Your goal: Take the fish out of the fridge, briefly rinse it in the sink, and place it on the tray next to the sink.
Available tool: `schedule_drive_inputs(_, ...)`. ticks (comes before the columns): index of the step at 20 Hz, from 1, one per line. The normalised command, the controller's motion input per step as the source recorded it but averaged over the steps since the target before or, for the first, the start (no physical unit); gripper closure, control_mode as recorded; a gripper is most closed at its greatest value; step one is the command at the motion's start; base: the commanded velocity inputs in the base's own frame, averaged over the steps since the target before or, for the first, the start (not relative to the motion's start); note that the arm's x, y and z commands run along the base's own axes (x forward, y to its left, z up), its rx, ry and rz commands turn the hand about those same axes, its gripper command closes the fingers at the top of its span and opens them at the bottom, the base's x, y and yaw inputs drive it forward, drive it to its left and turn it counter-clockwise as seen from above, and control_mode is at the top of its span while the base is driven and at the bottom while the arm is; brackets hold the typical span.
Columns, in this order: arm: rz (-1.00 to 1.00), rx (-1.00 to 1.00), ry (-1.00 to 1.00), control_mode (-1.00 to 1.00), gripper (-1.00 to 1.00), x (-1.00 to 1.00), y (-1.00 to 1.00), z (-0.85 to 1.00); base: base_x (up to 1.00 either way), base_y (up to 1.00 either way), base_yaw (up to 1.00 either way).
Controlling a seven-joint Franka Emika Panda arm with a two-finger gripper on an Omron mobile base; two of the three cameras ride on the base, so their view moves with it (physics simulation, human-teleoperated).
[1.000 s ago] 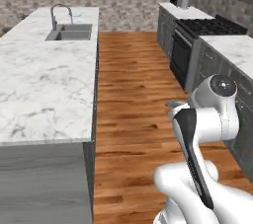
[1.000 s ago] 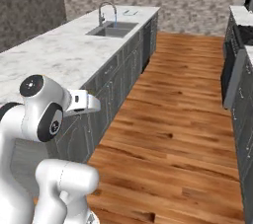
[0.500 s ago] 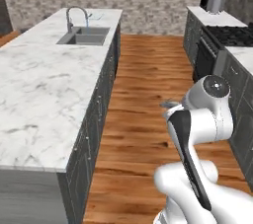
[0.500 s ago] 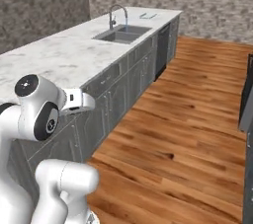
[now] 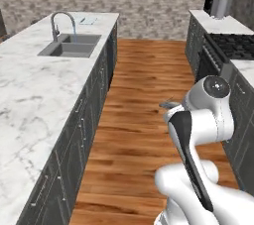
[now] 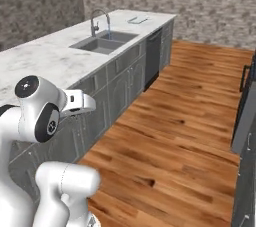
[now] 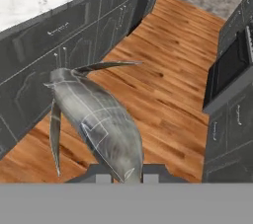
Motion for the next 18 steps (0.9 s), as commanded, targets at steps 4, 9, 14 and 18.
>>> schedule_drive_inputs(4, 0.0, 0.0, 0.0, 1.0, 1.0, 0.0, 0.0, 0.0, 1.0, -0.51, 0.0)
schedule_drive_inputs(9, 0.0, 0.0, 0.0, 1.0, 1.0, 0.0, 0.0, 0.0, 1.0, -0.46, 0.0)
schedule_drive_inputs(14, 0.0, 0.0, 0.0, 1.0, 1.0, 0.0, 0.0, 0.0, 1.0, -0.47, 0.0)
schedule_drive_inputs(18, 0.0, 0.0, 0.0, 1.0, 1.0, 0.0, 0.0, 0.0, 1.0, -0.47, 0.0)
